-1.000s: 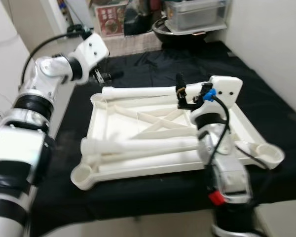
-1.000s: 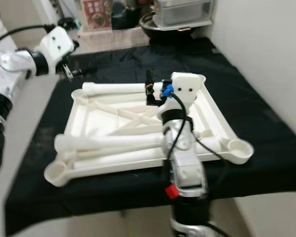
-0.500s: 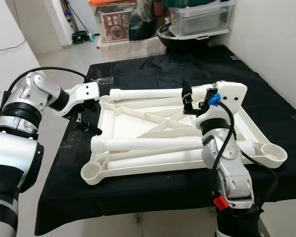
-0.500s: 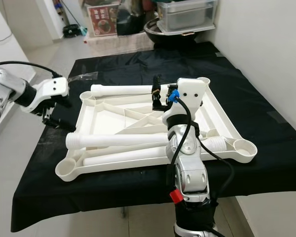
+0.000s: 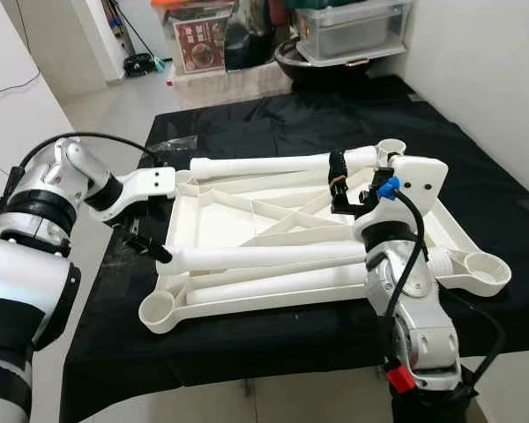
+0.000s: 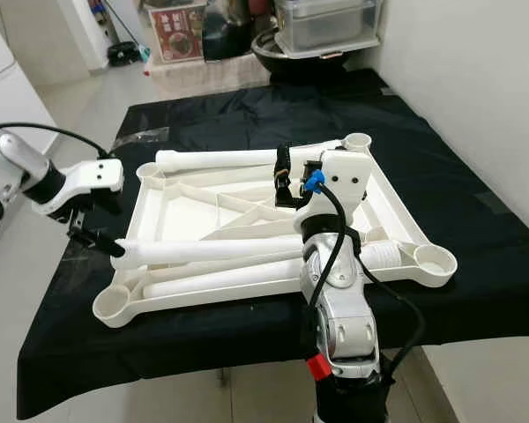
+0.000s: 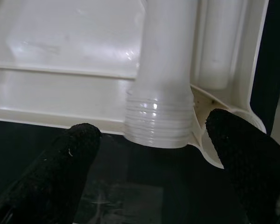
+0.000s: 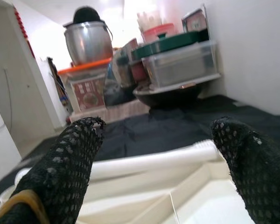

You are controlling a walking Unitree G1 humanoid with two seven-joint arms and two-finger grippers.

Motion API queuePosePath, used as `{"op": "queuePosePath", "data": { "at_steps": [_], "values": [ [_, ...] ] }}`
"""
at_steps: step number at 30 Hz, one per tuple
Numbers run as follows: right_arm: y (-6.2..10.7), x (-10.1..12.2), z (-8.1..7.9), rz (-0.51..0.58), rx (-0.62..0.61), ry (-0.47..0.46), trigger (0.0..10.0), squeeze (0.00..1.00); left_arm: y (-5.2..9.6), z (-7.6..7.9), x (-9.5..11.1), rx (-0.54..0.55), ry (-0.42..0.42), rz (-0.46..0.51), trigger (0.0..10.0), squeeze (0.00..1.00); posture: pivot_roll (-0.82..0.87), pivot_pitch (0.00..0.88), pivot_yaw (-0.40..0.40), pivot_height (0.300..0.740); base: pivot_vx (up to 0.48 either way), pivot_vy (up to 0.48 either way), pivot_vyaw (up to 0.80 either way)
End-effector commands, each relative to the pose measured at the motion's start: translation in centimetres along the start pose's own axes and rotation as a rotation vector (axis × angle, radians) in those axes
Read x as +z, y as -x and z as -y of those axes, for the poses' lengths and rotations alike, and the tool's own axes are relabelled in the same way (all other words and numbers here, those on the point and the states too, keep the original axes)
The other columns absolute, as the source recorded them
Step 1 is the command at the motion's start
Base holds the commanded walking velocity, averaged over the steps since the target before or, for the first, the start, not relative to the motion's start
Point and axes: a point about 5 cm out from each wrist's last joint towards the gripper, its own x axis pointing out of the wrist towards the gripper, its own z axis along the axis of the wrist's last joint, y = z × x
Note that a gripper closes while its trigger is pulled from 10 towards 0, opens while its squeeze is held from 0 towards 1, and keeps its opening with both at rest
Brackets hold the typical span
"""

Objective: Building children table

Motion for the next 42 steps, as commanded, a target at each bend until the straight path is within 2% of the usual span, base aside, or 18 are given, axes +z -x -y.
{"op": "queuePosePath", "data": {
  "at_steps": [1,10,21,31,32,33,34,42],
  "values": [
    [0.3,0.0,-0.9,-0.009,0.027,-0.012,10.0,0.0,-0.4,0.4,-0.7,-0.022,0.006,-0.03,10.0,0.0,0.08,0.157,0.126,0.74,0.0,0.0,0.0],
    [0.7,0.3,-1.1,-0.022,0.037,-0.021,10.0,0.0,-1.8,0.9,-1.5,0.002,-0.009,-0.053,10.0,0.0,0.08,0.161,0.127,0.74,0.0,0.0,0.0],
    [1.2,0.3,-1.3,-0.035,0.04,-0.024,10.0,0.0,-2.7,0.7,-0.8,0.08,-0.025,-0.003,10.0,0.0,0.06,0.157,0.128,0.74,0.0,0.0,0.0],
    [1.3,0.3,-1.3,-0.041,0.04,-0.019,10.0,0.0,-3.5,1.4,-1.0,-0.003,-0.008,-0.018,10.0,0.0,0.06,0.158,0.135,0.74,0.0,0.0,0.0],
    [1.3,0.3,-1.3,-0.042,0.039,-0.019,10.0,0.0,-3.5,1.5,-1.1,-0.018,-0.004,-0.023,6.8,0.0,0.06,0.159,0.136,0.74,0.0,0.0,0.0],
    [1.3,0.3,-1.2,-0.042,0.038,-0.018,10.0,0.0,-3.5,1.6,-1.2,-0.03,0.0,-0.03,6.8,0.0,0.06,0.16,0.137,0.74,0.0,0.0,0.0],
    [1.3,0.3,-1.2,-0.043,0.035,-0.016,10.0,0.0,-3.5,1.7,-1.4,-0.043,0.009,-0.032,0.1,0.0,0.06,0.162,0.139,0.74,0.0,0.0,0.0],
    [1.3,0.1,-1.0,-0.047,0.027,-0.01,10.0,0.0,-3.2,1.9,-1.9,-0.074,0.031,-0.054,0.0,0.0,0.06,0.161,0.138,0.74,0.0,0.0,0.0]
  ]
}}
